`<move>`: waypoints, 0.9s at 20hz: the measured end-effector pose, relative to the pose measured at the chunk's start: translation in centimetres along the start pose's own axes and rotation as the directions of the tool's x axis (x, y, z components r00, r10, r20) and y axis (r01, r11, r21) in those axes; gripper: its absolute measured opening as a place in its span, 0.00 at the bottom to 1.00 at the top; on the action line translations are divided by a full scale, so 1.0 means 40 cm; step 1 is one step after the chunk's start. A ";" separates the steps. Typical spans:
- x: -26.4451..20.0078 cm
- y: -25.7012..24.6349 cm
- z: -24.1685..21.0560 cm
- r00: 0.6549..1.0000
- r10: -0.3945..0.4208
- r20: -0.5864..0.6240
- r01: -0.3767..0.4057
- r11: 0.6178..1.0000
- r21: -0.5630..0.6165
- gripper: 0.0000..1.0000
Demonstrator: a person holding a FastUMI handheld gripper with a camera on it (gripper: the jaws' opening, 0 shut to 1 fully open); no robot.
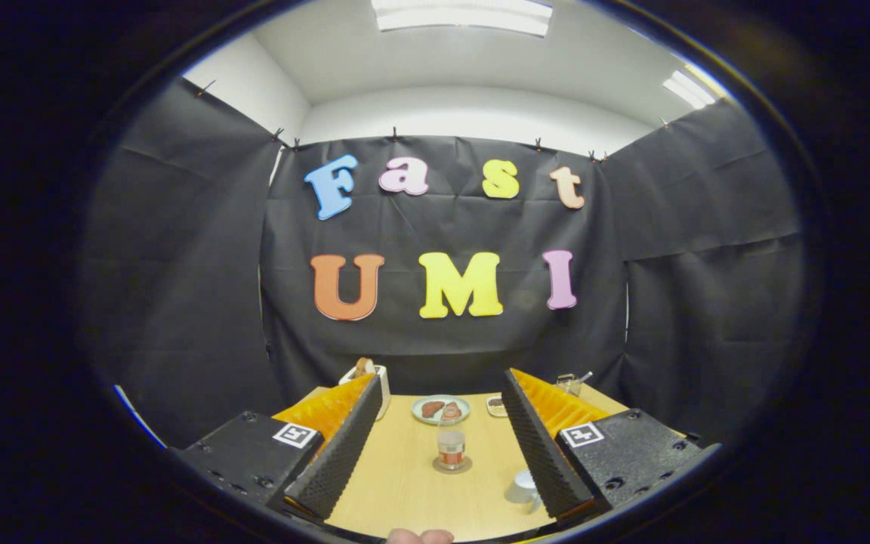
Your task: Take the bottle from table, then pour the juice into the cup, finally place the bottle on the coaster
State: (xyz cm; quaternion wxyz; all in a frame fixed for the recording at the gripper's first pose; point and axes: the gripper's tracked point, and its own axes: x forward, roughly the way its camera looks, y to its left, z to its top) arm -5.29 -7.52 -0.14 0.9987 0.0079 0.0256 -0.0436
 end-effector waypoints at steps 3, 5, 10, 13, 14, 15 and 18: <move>-0.034 0.016 -0.007 1.000 0.016 -0.018 -0.016 1.000 0.016 1.00; -0.047 0.022 -0.006 1.000 0.024 -0.017 -0.023 1.000 0.012 1.00; -0.065 0.043 0.015 0.999 0.050 -0.006 -0.050 0.999 0.011 1.00; -0.064 0.043 0.020 0.998 0.059 0.000 -0.059 0.998 0.015 1.00; -0.063 0.042 0.021 0.998 0.058 -0.001 -0.058 0.998 0.013 1.00; -0.060 0.037 0.018 0.999 0.053 -0.008 -0.052 0.999 0.012 1.00; -0.054 0.036 0.025 0.999 0.051 -0.006 -0.050 0.999 0.012 1.00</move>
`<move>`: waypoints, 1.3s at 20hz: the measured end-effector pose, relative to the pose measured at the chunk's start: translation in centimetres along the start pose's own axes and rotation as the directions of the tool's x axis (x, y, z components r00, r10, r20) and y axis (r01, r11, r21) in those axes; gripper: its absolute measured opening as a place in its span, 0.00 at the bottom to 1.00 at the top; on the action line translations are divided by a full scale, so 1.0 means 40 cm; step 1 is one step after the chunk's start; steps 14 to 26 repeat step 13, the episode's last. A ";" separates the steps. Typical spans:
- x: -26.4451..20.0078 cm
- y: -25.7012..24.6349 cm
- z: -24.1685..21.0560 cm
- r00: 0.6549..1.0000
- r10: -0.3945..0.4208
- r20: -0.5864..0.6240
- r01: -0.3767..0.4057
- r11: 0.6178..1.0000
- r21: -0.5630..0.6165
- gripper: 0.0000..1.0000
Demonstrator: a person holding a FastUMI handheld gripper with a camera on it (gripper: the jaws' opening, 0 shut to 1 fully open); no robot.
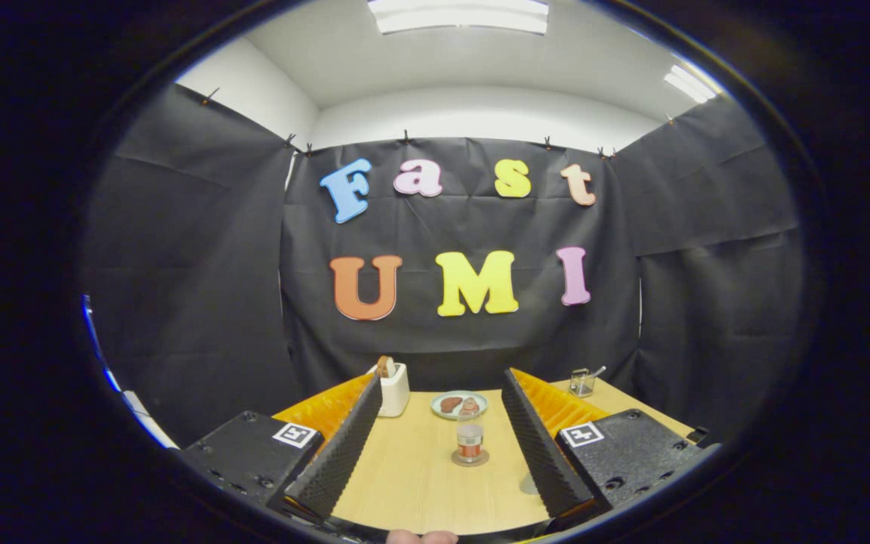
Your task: Take the bottle from table, then pour the juice into the cup, finally place the bottle on the coaster
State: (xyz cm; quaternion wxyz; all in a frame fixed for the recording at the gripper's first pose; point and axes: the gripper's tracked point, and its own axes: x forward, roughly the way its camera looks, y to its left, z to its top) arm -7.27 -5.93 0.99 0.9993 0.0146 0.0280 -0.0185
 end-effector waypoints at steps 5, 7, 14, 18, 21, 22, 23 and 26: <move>0.009 0.013 0.003 1.000 0.015 -0.002 -0.015 1.000 0.008 1.00; 0.011 0.014 -0.001 1.000 0.020 -0.004 -0.020 1.000 0.009 1.00; 0.009 0.007 0.003 1.000 0.009 -0.001 -0.009 1.000 0.004 1.00; 0.009 0.007 0.003 1.000 0.009 -0.001 -0.009 1.000 0.004 1.00; 0.009 0.007 0.003 1.000 0.009 -0.001 -0.009 1.000 0.004 1.00; 0.009 0.007 0.003 1.000 0.009 -0.001 -0.009 1.000 0.004 1.00; 0.009 0.007 0.003 1.000 0.009 -0.001 -0.009 1.000 0.004 1.00; 0.009 0.007 0.003 1.000 0.009 -0.001 -0.009 1.000 0.004 1.00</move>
